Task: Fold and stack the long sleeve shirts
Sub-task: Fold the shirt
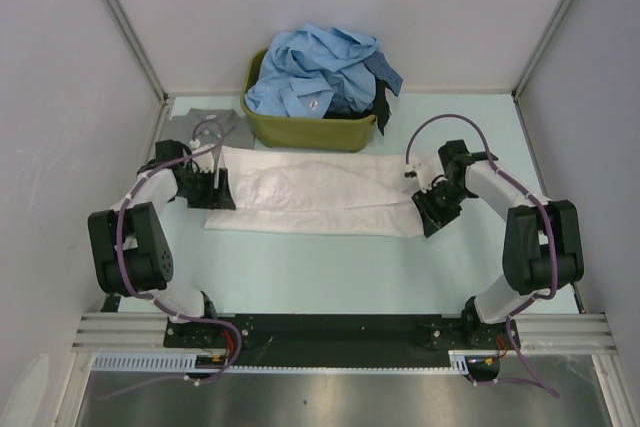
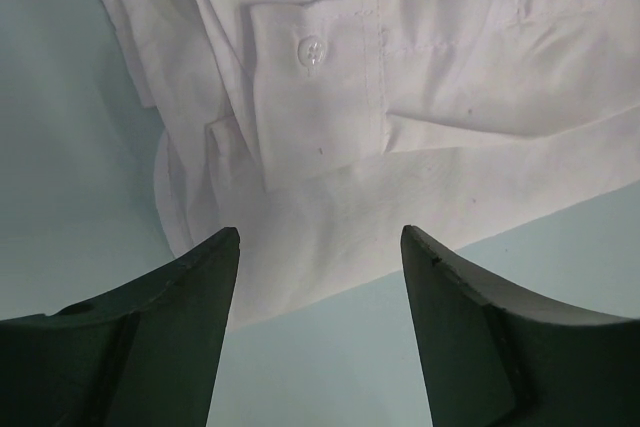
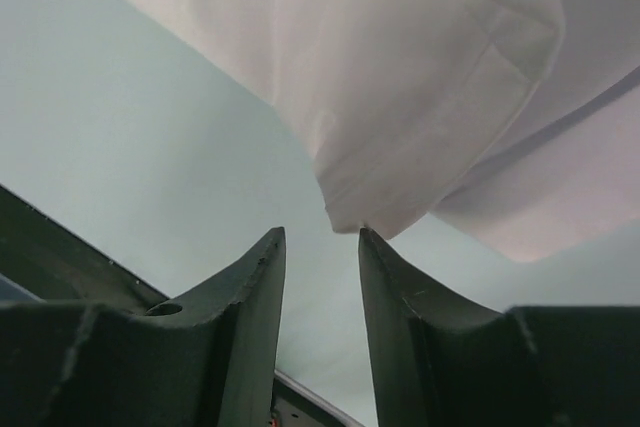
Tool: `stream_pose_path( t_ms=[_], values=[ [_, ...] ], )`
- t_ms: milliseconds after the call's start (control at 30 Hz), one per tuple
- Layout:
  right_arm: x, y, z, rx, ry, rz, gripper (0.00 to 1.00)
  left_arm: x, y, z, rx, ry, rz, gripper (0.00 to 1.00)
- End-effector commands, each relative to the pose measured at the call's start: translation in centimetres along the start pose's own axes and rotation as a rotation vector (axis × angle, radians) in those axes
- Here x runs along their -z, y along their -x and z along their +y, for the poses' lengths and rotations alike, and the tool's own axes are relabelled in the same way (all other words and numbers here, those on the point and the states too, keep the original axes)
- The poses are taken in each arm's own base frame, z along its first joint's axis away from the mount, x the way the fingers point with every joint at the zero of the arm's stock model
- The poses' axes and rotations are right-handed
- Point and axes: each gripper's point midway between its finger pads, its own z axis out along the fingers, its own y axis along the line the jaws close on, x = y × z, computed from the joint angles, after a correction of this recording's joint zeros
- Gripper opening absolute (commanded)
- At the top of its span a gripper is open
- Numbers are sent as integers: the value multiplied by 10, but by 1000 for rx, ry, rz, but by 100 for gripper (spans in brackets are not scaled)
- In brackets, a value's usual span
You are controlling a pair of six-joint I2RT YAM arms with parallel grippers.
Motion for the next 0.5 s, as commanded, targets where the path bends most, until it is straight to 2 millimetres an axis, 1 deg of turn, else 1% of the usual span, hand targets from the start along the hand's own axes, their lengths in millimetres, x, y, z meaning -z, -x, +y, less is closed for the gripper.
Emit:
stream_pose_path(
  t_ms=[0,100,200,233,267,300,333,400,433,467],
  values=[
    [-11,23,-18,24,-119,-54,41,9,-2,-2,-45,13,-14,72],
    [-19,24,-21,22,-148,-42,38,8,-4,1,-44,29,-8,72],
    [-20,23,-27,15,-182,-25,20,7,-6,4,-45,43,-3,71],
    [-18,21,-30,14,-196,-18,9,6,-7,5,-49,47,2,68],
    [-16,20,-31,14,-202,-15,5,5,-11,7,-47,56,15,67],
    [-11,17,-33,7,-206,-4,2,4,-13,9,-50,62,22,65],
    [-7,15,-34,8,-212,0,0,2,-17,12,-59,66,41,60],
    [0,9,-34,33,-212,25,0,-1,-25,18,-70,88,74,55],
    [3,5,-37,39,-216,32,0,-5,-32,21,-86,92,101,50],
    [6,3,-39,60,-218,43,0,-5,-37,28,-93,123,121,48]
  ],
)
